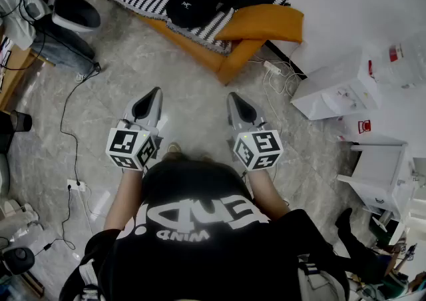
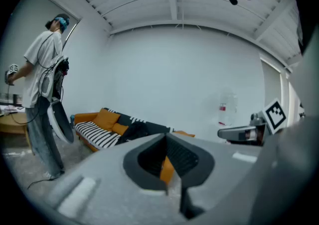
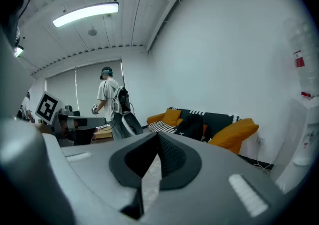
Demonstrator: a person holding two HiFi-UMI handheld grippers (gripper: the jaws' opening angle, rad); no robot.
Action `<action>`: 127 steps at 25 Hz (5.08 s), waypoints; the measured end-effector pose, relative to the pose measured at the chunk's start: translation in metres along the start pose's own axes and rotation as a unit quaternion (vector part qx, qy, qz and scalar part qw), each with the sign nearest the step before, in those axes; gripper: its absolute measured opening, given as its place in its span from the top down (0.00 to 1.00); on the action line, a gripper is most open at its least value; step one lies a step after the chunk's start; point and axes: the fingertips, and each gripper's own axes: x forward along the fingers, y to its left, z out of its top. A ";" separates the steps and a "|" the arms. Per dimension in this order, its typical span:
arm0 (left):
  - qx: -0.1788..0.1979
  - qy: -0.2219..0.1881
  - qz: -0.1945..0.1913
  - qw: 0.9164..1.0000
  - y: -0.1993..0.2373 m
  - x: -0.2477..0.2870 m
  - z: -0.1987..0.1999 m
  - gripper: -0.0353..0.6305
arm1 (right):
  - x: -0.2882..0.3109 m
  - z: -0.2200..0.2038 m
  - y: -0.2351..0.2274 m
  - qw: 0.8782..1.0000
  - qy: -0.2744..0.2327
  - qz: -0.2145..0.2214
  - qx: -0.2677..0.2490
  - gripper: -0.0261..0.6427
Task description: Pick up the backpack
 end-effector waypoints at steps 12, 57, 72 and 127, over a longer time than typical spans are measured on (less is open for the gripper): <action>-0.006 0.007 -0.006 1.000 0.015 -0.007 -0.010 0.94 | 0.007 -0.003 0.013 1.000 0.001 0.004 0.026 0.96; -0.005 0.035 -0.049 0.998 0.169 0.237 0.058 0.94 | 0.238 0.080 -0.102 0.999 0.012 0.000 0.046 0.96; -0.009 0.032 -0.015 0.999 0.182 0.395 0.105 0.94 | 0.330 0.140 -0.239 0.999 0.021 0.021 0.045 0.96; -0.051 0.072 -0.127 0.988 0.322 0.743 0.172 0.56 | 0.598 0.237 -0.428 0.994 0.023 -0.078 0.077 0.96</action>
